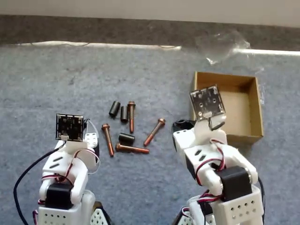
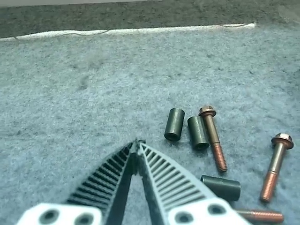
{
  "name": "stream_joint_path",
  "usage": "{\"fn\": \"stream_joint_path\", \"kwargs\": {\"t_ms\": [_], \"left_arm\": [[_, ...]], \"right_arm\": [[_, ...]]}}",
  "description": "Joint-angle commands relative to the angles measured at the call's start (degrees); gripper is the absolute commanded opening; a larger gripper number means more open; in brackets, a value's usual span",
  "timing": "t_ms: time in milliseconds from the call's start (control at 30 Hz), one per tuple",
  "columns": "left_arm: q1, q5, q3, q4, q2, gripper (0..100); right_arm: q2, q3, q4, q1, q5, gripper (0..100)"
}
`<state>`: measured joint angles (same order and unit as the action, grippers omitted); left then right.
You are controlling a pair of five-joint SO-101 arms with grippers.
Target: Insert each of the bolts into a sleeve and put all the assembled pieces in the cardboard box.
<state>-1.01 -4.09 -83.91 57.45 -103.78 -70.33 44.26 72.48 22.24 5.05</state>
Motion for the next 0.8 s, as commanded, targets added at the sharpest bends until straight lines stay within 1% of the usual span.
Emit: {"fn": "stream_joint_path", "kwargs": {"t_ms": [0,100,167,300,467,500,600,767], "left_arm": [[1.01,0.62,4.53,1.41,-0.04,0],[1.01,0.88,4.79,1.41,0.66,0],[1.01,2.55,6.29,1.41,3.82,0],[1.01,2.46,12.26,1.32,16.48,0],[2.07,2.37,17.01,0.88,31.34,0],[2.77,1.85,17.80,0.53,33.89,0],[4.62,-2.73,19.56,-1.23,40.57,0],[5.05,-6.68,22.02,-3.60,49.98,0]], "right_arm": [[-5.58,3.30,-4.09,-0.40,2.55,0.5],[-10.33,7.16,-5.49,-0.40,2.64,0.5],[-13.41,9.89,-6.29,0.22,2.64,0.5],[-18.77,15.96,-9.36,3.47,2.64,0.5],[-23.08,21.76,-12.09,4.00,2.64,0.5],[-23.69,23.08,-12.79,4.00,2.64,0.5],[-26.15,27.56,-16.75,4.00,2.64,0.5],[-31.87,34.42,-20.97,4.00,2.64,0.6]]}}
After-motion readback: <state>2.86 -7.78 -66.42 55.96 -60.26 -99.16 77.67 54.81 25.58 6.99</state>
